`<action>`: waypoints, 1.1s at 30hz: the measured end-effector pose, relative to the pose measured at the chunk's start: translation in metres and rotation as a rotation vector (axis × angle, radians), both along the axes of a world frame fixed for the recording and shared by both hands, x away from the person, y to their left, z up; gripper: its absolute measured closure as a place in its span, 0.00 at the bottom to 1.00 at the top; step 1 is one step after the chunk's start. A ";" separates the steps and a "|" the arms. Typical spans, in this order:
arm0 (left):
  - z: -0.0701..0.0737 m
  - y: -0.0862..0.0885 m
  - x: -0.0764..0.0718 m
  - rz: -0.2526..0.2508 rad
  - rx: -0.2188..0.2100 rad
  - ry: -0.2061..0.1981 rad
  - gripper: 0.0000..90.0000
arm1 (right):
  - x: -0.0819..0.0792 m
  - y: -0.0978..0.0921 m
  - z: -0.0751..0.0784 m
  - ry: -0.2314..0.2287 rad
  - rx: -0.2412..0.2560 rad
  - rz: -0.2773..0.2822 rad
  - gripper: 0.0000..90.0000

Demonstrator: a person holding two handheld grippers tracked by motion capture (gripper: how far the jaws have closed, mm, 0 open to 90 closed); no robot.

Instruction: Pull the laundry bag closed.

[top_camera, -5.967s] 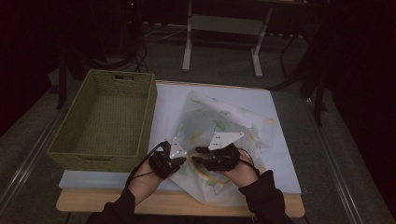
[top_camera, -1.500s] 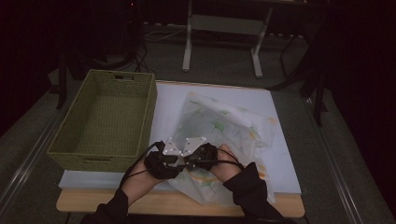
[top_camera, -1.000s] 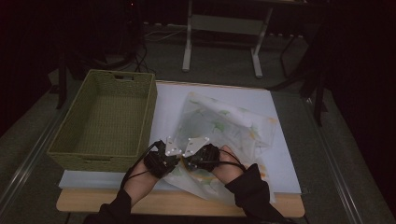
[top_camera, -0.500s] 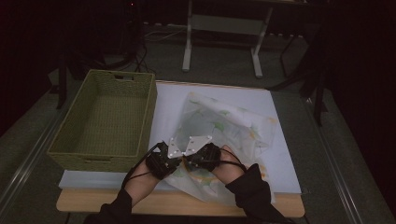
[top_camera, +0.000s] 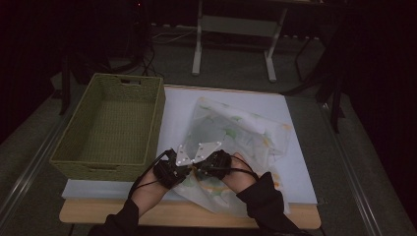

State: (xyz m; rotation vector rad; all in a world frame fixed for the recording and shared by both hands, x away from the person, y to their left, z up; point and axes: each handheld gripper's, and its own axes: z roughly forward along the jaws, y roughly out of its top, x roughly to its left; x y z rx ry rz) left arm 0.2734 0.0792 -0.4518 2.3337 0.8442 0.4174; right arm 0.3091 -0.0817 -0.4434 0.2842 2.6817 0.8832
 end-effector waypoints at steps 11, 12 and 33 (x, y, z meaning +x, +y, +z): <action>0.002 0.003 0.001 0.045 0.001 -0.011 1.00 | -0.002 -0.007 -0.005 0.050 0.029 -0.006 1.00; 0.002 0.003 0.001 0.046 0.004 -0.014 1.00 | -0.001 -0.008 -0.005 0.057 0.033 -0.006 1.00; 0.003 0.005 0.000 0.040 -0.025 0.024 0.92 | -0.001 -0.011 -0.016 0.092 0.079 -0.019 1.00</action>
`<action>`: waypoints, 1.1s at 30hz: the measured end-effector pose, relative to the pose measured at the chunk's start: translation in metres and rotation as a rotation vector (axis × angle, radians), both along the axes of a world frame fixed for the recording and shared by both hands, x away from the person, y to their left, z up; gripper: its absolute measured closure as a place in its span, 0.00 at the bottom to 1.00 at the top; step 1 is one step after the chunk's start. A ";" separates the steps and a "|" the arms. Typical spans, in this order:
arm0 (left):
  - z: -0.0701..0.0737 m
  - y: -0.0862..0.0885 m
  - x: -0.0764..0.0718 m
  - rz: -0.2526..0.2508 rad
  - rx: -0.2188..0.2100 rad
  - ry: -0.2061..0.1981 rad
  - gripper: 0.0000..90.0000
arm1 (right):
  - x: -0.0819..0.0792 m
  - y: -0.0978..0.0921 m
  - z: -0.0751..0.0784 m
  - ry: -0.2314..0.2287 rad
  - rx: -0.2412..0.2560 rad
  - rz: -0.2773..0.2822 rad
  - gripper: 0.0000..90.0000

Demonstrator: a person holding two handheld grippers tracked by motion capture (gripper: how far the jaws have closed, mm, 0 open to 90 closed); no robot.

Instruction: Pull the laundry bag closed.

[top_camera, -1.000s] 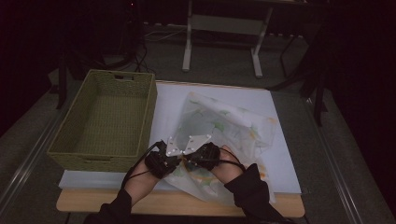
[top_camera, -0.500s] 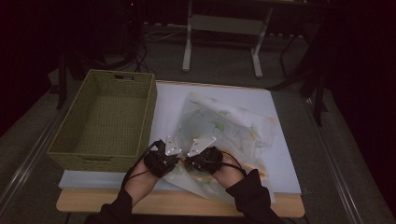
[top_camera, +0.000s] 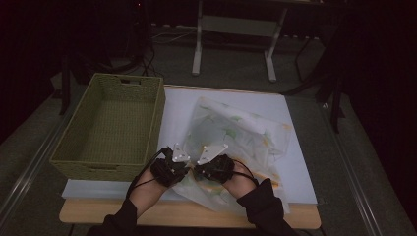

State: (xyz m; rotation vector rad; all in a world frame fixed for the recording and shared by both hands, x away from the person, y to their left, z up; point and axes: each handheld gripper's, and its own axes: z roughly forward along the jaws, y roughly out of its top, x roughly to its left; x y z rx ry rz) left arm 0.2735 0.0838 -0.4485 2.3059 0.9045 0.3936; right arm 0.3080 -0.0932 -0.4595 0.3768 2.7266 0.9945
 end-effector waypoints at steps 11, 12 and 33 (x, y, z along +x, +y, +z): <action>0.003 -0.001 0.003 -0.010 -0.030 0.068 0.69 | -0.001 0.001 0.002 -0.014 -0.014 0.008 1.00; 0.003 0.000 0.004 -0.003 -0.034 0.067 0.69 | -0.002 0.001 0.002 -0.010 -0.008 0.005 1.00; 0.001 -0.003 0.005 -0.020 0.062 0.045 0.99 | -0.005 0.004 0.001 -0.023 -0.017 0.019 1.00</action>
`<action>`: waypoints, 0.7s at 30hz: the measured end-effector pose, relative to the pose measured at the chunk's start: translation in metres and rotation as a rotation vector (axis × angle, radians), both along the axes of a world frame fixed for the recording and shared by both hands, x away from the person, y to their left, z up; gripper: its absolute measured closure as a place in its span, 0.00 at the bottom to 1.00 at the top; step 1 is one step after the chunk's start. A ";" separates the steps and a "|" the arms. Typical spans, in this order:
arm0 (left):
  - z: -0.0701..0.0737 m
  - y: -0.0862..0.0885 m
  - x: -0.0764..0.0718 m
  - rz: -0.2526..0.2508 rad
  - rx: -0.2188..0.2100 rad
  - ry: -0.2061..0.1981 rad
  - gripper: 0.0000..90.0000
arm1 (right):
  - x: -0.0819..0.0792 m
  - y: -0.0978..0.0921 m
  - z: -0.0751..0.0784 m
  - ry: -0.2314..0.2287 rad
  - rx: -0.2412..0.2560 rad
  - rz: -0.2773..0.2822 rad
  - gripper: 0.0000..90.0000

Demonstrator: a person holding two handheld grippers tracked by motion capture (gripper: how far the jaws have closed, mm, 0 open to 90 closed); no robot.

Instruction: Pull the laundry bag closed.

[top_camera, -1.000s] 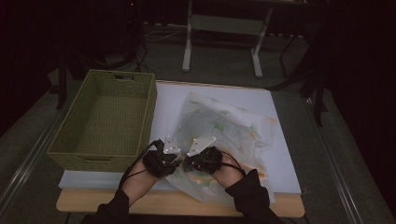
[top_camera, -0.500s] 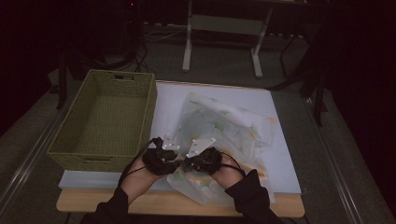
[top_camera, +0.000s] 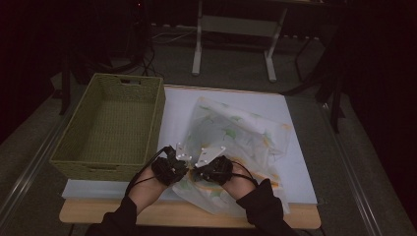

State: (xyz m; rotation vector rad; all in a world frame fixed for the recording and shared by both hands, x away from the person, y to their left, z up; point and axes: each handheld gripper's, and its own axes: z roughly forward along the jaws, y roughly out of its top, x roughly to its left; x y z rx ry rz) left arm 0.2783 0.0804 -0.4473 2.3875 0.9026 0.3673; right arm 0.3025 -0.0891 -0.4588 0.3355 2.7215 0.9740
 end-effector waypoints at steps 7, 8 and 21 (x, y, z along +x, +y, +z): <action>0.003 0.001 -0.001 0.018 -0.046 -0.013 0.99 | 0.002 -0.004 -0.002 0.020 0.025 -0.011 1.00; 0.004 0.001 -0.001 0.014 -0.048 -0.012 0.99 | 0.001 -0.004 -0.002 0.019 0.026 -0.014 1.00; 0.012 0.000 -0.007 0.020 -0.089 -0.061 0.99 | 0.004 -0.009 0.000 0.028 0.073 -0.023 1.00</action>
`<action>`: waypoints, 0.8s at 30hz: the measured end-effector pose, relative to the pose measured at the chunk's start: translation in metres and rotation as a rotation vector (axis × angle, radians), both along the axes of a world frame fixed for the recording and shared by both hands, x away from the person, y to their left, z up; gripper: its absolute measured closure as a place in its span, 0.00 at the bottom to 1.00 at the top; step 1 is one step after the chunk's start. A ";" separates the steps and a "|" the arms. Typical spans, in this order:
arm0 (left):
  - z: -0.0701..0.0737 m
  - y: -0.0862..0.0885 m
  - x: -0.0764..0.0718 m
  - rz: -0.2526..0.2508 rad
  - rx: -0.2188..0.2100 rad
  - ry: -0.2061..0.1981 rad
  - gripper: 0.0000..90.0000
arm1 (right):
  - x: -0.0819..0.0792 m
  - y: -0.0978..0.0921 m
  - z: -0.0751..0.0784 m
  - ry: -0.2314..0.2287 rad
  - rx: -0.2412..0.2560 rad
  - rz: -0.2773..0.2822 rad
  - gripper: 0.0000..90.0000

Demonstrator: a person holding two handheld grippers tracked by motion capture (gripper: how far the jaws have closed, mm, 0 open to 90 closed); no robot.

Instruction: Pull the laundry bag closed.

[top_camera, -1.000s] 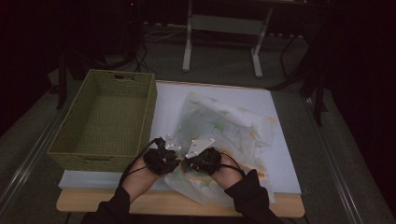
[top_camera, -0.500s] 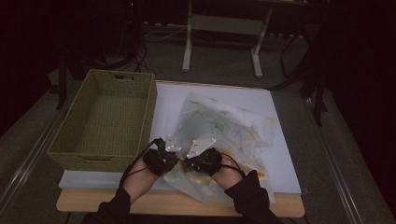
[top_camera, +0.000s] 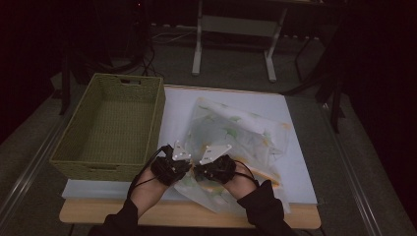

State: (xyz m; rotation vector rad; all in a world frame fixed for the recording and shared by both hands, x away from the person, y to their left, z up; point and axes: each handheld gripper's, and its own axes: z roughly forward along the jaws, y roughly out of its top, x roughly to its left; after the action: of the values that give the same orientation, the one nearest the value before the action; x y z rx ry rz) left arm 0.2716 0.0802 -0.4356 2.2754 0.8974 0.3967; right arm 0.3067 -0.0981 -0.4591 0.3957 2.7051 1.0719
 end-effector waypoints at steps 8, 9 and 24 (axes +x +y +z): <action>0.001 -0.001 -0.002 -0.001 -0.006 -0.016 0.99 | 0.001 -0.003 -0.003 0.009 0.025 -0.001 1.00; 0.002 -0.001 -0.002 0.000 -0.008 -0.016 0.99 | 0.001 -0.004 -0.003 0.009 0.030 0.000 1.00; 0.004 0.005 0.000 0.011 -0.004 -0.021 0.99 | 0.003 -0.009 -0.015 0.012 -0.044 -0.019 1.00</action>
State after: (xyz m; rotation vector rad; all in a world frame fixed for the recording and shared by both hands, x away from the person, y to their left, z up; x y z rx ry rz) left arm 0.2719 0.0856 -0.4317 2.2593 0.8996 0.4225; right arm 0.3096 -0.1071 -0.4738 0.4205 2.7243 1.0061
